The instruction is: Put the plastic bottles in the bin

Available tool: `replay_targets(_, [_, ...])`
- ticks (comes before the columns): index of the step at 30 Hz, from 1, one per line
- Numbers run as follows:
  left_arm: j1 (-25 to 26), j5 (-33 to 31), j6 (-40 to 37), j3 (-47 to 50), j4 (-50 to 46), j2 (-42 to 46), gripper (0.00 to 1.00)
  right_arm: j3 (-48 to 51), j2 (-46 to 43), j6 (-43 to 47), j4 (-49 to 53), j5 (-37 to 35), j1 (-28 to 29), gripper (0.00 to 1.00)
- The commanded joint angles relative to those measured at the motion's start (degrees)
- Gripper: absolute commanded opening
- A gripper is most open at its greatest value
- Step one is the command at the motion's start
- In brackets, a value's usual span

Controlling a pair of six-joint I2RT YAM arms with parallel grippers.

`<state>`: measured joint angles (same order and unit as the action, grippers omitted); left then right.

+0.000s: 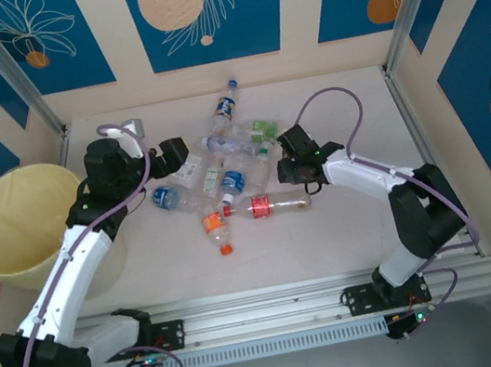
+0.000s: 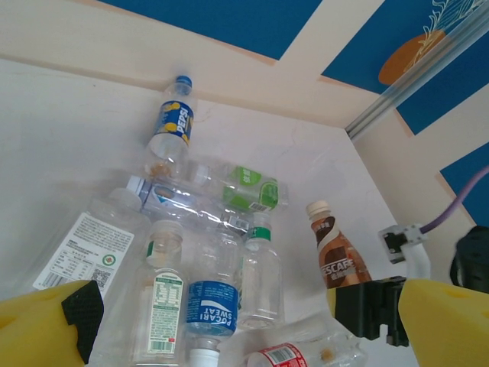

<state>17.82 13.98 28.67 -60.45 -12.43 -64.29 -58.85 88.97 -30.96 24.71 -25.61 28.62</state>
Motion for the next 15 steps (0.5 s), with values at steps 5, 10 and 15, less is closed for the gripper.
replay_targets(5, [2.58, 3.30, 3.96, 2.06, 7.77, -3.03, 1.00, 4.28, -9.08, 2.39, -5.35, 1.97, 2.16, 0.54])
replay_targets(10, [5.88, 3.31, 4.18, -0.85, 6.51, -8.67, 1.00, 8.79, -14.29, 3.20, -13.84, 10.09, 3.54, 0.53])
replay_targets(15, [9.27, 2.53, 6.00, 0.59, 12.42, -11.58, 1.00, 10.59, -15.54, 2.42, -20.45, 17.44, 4.01, 0.53])
